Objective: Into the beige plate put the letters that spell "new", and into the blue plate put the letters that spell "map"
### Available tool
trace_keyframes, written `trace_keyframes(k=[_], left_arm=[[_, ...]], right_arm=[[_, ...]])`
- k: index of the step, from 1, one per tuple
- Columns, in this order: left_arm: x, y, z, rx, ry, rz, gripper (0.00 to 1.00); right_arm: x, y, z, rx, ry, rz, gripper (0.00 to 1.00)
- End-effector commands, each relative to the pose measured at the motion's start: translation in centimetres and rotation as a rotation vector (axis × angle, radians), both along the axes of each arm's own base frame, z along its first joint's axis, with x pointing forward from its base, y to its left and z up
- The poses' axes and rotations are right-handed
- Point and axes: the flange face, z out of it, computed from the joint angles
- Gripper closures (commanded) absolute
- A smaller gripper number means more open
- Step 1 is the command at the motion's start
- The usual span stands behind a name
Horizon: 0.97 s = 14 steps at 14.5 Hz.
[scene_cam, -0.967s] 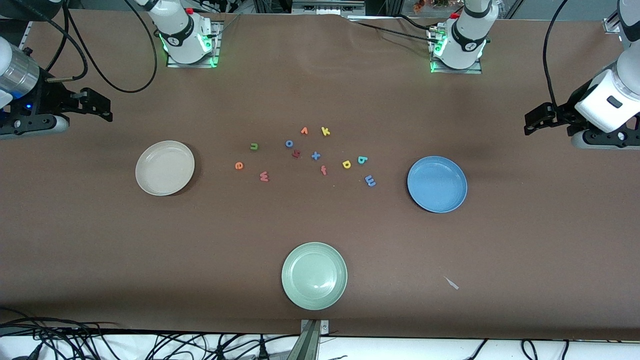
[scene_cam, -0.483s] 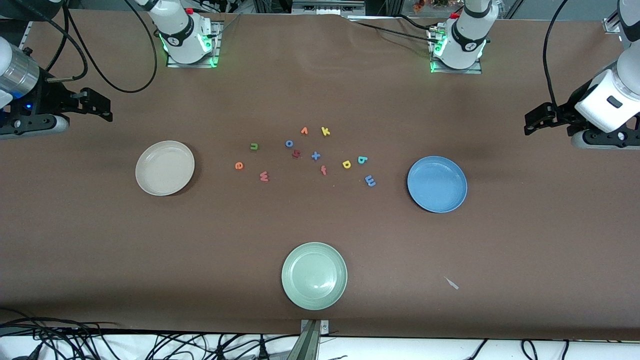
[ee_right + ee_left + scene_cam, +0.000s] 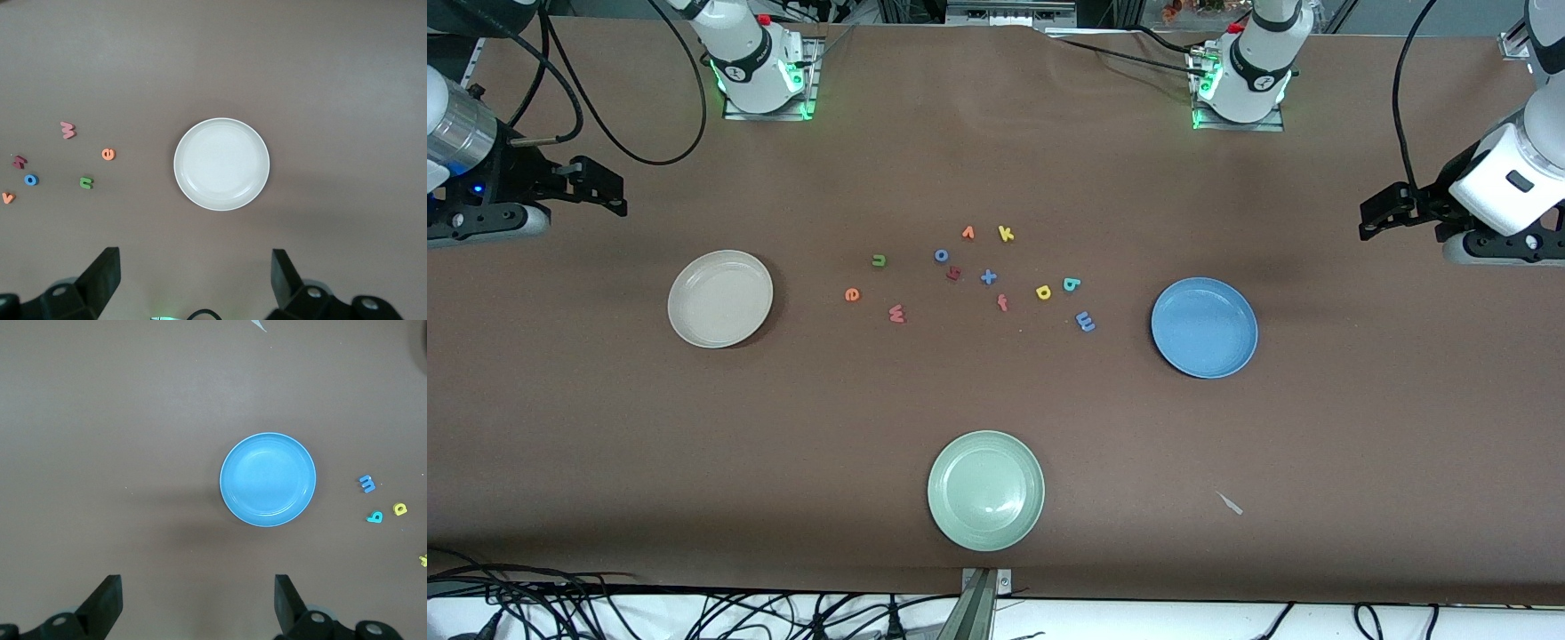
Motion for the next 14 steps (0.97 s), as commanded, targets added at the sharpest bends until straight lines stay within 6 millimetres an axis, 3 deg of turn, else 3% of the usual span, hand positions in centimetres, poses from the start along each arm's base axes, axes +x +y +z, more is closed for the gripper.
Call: trace_keyframes(k=[1,14], left_arm=[[0.42,0.14,0.58,-0.014,0.004,-0.017,0.0],[0.42,0.14,0.58,-0.014,0.004,-0.015,0.0]], right_arm=[[-0.64,-0.14,0.35,-0.006,-0.004,-0.009,0.0],[-0.55,0.08,-0.23,0.002,0.017,-0.004,0.0]])
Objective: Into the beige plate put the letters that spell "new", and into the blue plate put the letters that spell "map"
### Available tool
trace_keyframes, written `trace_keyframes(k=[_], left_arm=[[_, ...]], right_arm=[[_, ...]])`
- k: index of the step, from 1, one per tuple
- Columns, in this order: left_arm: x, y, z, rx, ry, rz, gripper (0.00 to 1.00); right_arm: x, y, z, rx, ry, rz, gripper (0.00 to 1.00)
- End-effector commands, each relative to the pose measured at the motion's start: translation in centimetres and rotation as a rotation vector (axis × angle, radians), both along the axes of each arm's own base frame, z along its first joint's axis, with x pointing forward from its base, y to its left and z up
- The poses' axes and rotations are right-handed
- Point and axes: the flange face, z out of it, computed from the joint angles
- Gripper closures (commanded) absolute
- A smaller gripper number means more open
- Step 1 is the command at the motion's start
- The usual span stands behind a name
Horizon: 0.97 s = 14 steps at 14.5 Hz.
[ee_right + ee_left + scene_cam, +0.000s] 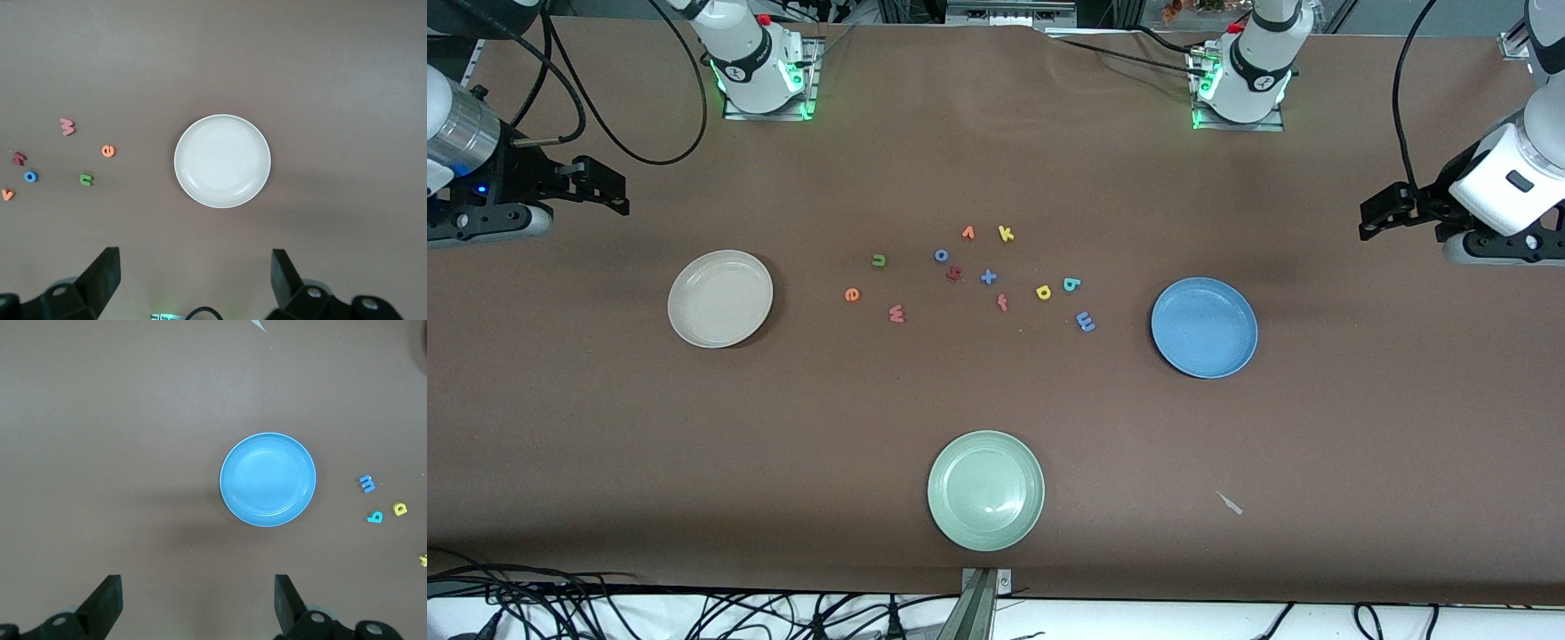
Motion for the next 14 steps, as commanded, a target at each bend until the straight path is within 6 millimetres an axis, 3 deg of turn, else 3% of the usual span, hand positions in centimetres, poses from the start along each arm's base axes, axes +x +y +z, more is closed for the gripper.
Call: trace_keyframes(k=[1,4,8,9,10,12,14], left_arm=[[0.4,0.1,0.6,-0.014,0.004,-0.015,0.0],[0.4,0.1,0.6,-0.014,0.004,-0.015,0.0],[0.4,0.1,0.6,-0.014,0.004,-0.015,0.0],[0.4,0.1,0.6,-0.014,0.004,-0.015,0.0],[0.4,0.1,0.6,-0.014,0.004,-0.015,0.0],[0.4,0.2,0.6,-0.012,0.004,-0.014,0.0],[0.4,0.2,0.6,-0.012,0.004,-0.014,0.0]], right_arm=[[-0.4,0.0,-0.1,0.002,0.008,-0.009,0.0],[-0.1,0.2,-0.5,0.009,0.01,-0.006,0.0],[0.8,3.3,-2.9,0.008,0.05,0.068,0.0],[1.5,4.3,-3.9,0.006,0.058,0.089,0.0],[2.7,5.3,-6.3,0.01,0.092,0.098,0.0],[3.8,6.5,-8.3,0.024,0.118,0.111,0.0],[4.5,9.9,-11.8,0.027,0.166,0.164,0.0]])
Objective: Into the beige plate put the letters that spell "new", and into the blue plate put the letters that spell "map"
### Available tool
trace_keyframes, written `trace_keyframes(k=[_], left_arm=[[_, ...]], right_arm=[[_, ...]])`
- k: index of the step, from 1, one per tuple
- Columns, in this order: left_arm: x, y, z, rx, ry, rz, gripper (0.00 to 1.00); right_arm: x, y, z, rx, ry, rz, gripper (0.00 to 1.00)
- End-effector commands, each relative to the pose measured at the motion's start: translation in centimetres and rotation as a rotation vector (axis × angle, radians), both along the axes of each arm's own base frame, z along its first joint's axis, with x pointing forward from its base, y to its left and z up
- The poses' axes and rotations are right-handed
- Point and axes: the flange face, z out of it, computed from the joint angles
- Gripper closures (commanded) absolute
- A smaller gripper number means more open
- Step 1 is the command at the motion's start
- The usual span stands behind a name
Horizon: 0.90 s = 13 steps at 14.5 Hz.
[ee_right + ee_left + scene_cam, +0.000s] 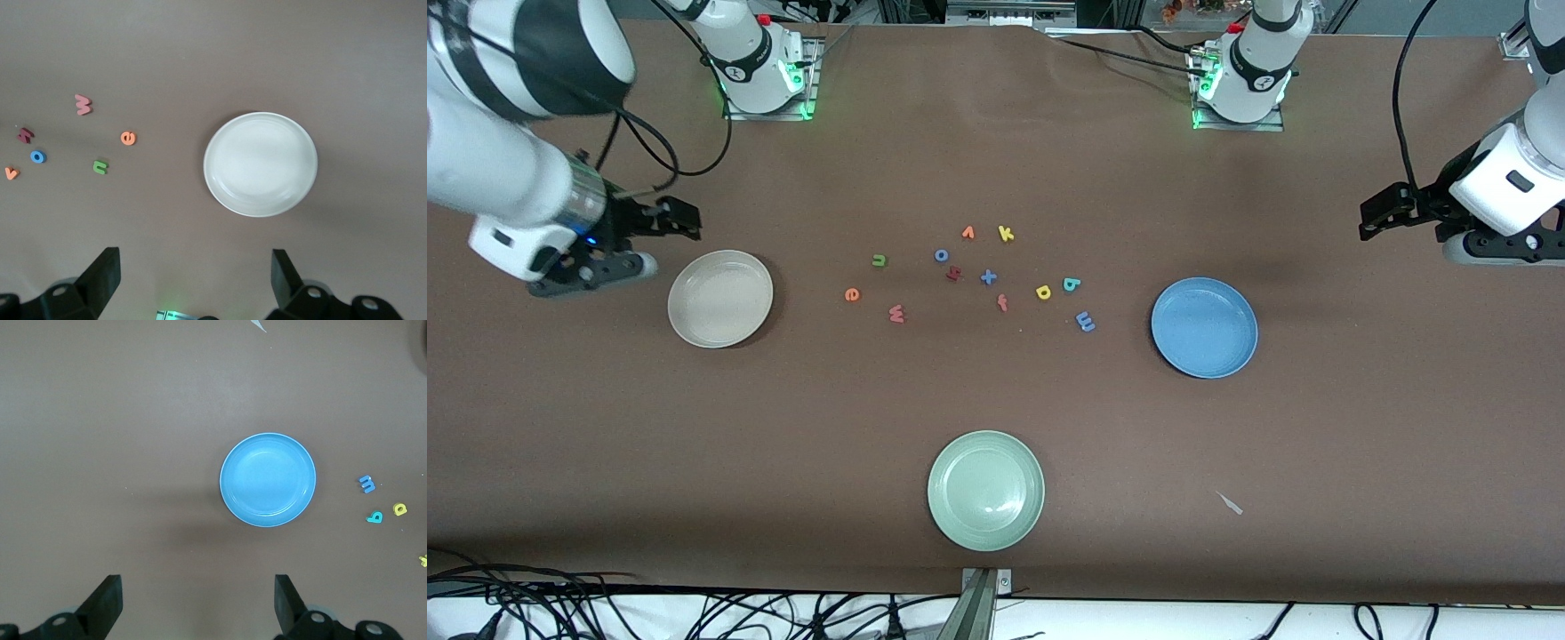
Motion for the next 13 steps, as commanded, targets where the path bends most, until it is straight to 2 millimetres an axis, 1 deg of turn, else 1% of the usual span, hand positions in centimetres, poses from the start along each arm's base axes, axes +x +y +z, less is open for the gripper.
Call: trace_keyframes(k=[1,3,6,7,8,9,10,11,12,13], left_arm=[[0.4,0.2,0.5,-0.012,0.005,-0.015,0.0],[0.4,0.2,0.5,-0.012,0.005,-0.014,0.0],[0.4,0.1,0.5,-0.014,0.005,-0.014,0.0],[0.4,0.2,0.5,-0.012,0.005,-0.014,0.0],[0.4,0.0,0.5,-0.012,0.005,-0.015,0.0],[0.4,-0.4,0.5,-0.014,0.005,-0.02,0.0],[0.4,-0.6,0.5,-0.014,0.007,-0.024,0.0],[0.4,-0.5,0.4,-0.014,0.008,-0.029,0.0],[1.0,-1.0,-1.0,-0.017,0.033,-0.035,0.0],[1.4,-1.5,-2.0,-0.016,0.05,-0.044,0.0]], right_arm=[[1.7,4.3,-4.2,0.013,0.038,0.05,0.0],[2.3,7.5,-7.3,0.016,0.003,0.024,0.0],[1.9,12.6,-12.4,-0.006,0.002,-0.035,0.0],[1.7,13.4,-13.9,-0.004,-0.015,-0.055,0.0],[1.4,13.6,-15.1,0.006,-0.038,-0.061,0.0],[1.0,14.3,-16.1,0.016,-0.063,-0.067,0.0],[0.4,15.1,-17.3,0.02,-0.087,-0.091,0.0],[-0.5,16.3,-18.5,0.028,-0.114,-0.106,0.0],[-1.5,17.6,-19.5,0.031,-0.145,-0.107,0.0],[-2.4,18.4,-21.1,0.042,-0.167,-0.121,0.0]])
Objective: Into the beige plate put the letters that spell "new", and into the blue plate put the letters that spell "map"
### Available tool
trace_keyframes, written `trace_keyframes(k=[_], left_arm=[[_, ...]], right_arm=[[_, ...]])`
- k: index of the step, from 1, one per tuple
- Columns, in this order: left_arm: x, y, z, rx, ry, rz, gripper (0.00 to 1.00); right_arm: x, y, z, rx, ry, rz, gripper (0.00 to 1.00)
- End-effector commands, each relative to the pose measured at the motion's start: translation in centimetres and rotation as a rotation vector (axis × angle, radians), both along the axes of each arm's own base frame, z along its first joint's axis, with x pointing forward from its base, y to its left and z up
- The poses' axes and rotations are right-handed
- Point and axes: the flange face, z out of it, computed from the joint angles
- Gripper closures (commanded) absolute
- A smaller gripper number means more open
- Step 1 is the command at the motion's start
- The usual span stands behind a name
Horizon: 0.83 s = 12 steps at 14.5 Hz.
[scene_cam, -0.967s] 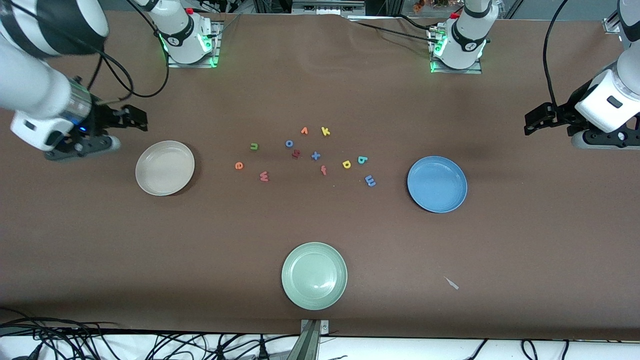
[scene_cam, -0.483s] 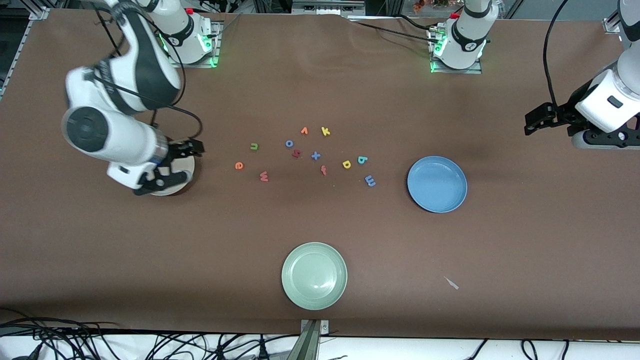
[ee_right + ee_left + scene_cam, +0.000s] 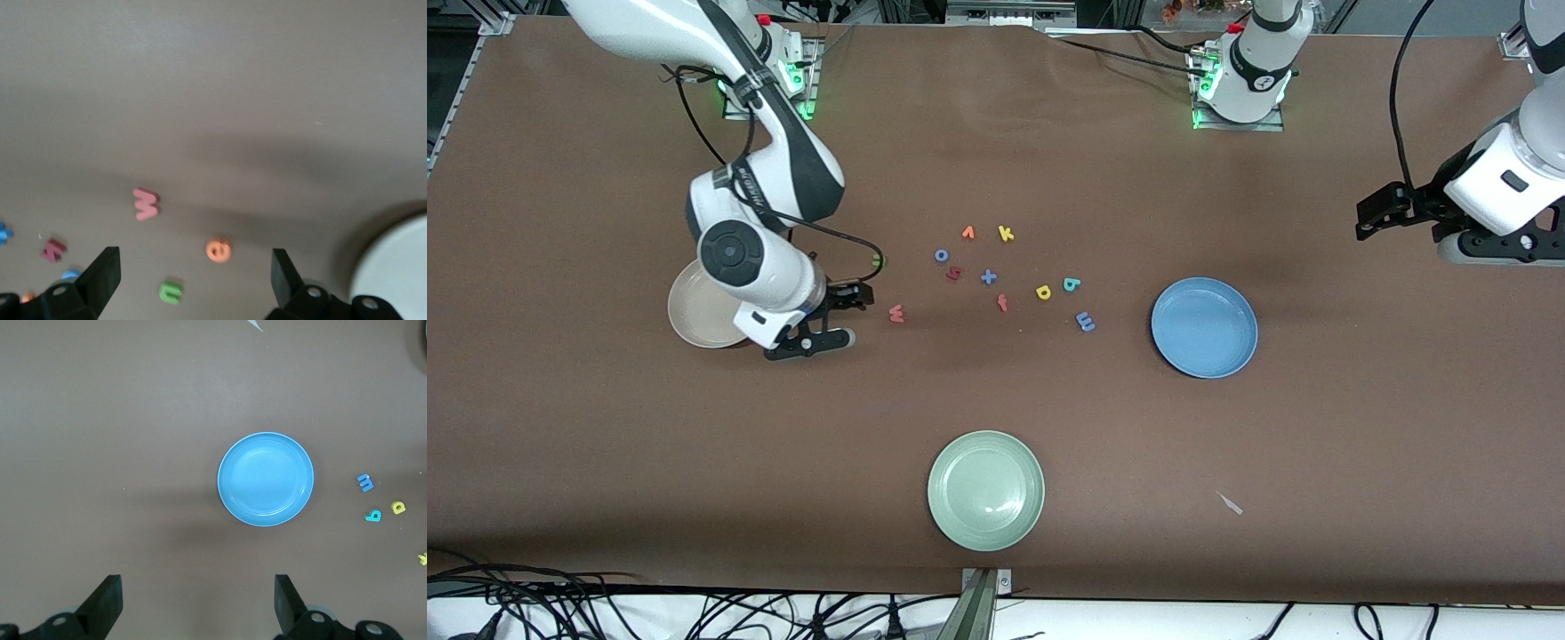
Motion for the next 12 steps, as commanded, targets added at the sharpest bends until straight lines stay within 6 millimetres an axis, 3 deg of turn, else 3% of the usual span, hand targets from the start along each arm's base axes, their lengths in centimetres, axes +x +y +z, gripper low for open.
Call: trace_keyframes(k=[1,3,4,7,12], left_arm=[[1.2,-1.7,-1.8,-0.016,0.045,-0.041,0.0],[2.2,-3.2,-4.2,-0.026,0.08,-0.061,0.0],[2.6,-4.9,-6.1,-0.033,0.112,-0.089,0.0],[4.4,-10.4,-11.8,-0.059,0.185,-0.159,0.0],[5.4,-21.0,-19.9,-0.04,0.141,0.058,0.0]], right_arm=[[-3.1,1.9,-3.5,0.018,-0.073,-0.042,0.0],[-4.8,3.1,-5.9,0.036,-0.094,-0.06,0.0],[-5.3,3.7,-6.9,0.042,-0.1,-0.079,0.0],[-5.6,4.1,-9.4,0.05,-0.095,-0.103,0.01],[-4.8,4.3,-10.9,0.049,-0.086,-0.104,0.11]])
